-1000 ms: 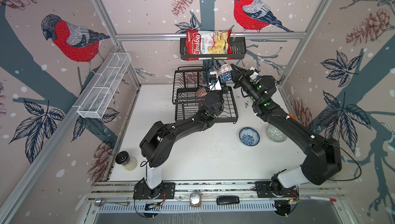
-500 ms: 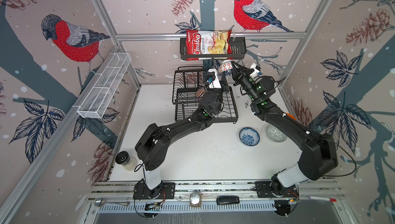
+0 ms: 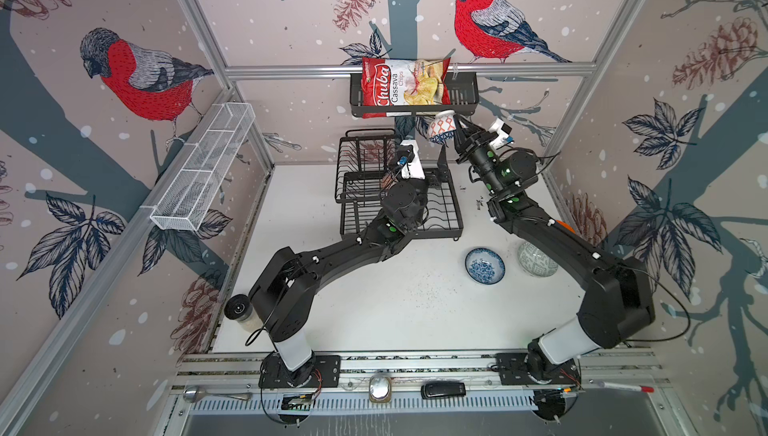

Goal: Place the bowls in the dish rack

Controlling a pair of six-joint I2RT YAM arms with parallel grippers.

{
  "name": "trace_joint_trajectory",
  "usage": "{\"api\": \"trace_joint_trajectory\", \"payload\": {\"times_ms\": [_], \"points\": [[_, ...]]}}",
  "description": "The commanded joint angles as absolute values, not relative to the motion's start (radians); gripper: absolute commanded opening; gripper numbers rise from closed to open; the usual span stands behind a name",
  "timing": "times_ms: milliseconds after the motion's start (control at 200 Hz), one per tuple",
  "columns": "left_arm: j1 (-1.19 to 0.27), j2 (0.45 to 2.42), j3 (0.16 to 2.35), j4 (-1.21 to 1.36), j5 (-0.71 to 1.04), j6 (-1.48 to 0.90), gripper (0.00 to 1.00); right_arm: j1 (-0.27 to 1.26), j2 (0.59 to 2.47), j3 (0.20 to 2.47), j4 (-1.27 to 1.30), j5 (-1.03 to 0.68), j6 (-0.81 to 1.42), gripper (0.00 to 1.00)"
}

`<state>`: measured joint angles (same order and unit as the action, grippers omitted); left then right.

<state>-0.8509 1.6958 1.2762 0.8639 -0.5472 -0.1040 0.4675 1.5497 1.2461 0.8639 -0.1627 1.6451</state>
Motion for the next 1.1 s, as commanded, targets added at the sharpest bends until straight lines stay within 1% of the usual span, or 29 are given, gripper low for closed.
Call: {"api": "trace_joint_trajectory", "payload": {"times_ms": [0,165,275,395,515,690,860,1096], "points": [[-0.844,1.651,1.257,0.834,-0.515,-0.093,0.98,0.457,1.549,1.248,0.986,-0.155,1.618,0.0],[-0.829,1.579,1.23,0.723,-0.464,-0.091,0.98,0.448,1.542,1.236,1.002,-0.156,1.585,0.0],[-0.809,1.547,1.249,0.586,-0.414,-0.101,0.98,0.448,1.536,1.217,1.011,-0.16,1.553,0.0],[-0.777,1.542,1.302,0.415,-0.379,-0.138,0.98,0.448,1.539,1.171,1.08,-0.162,1.527,0.0],[-0.732,1.545,1.348,0.273,-0.295,-0.184,0.98,0.446,1.557,1.116,1.184,-0.169,1.507,0.0],[-0.694,1.548,1.415,0.107,-0.181,-0.157,0.98,0.445,1.585,1.037,1.267,-0.194,1.461,0.0],[-0.687,1.539,1.421,0.031,-0.156,-0.128,0.98,0.452,1.632,0.917,1.372,-0.18,1.435,0.0],[-0.675,1.498,1.374,0.0,-0.137,-0.093,0.98,0.482,1.747,0.867,1.432,-0.169,1.392,0.0]]}}
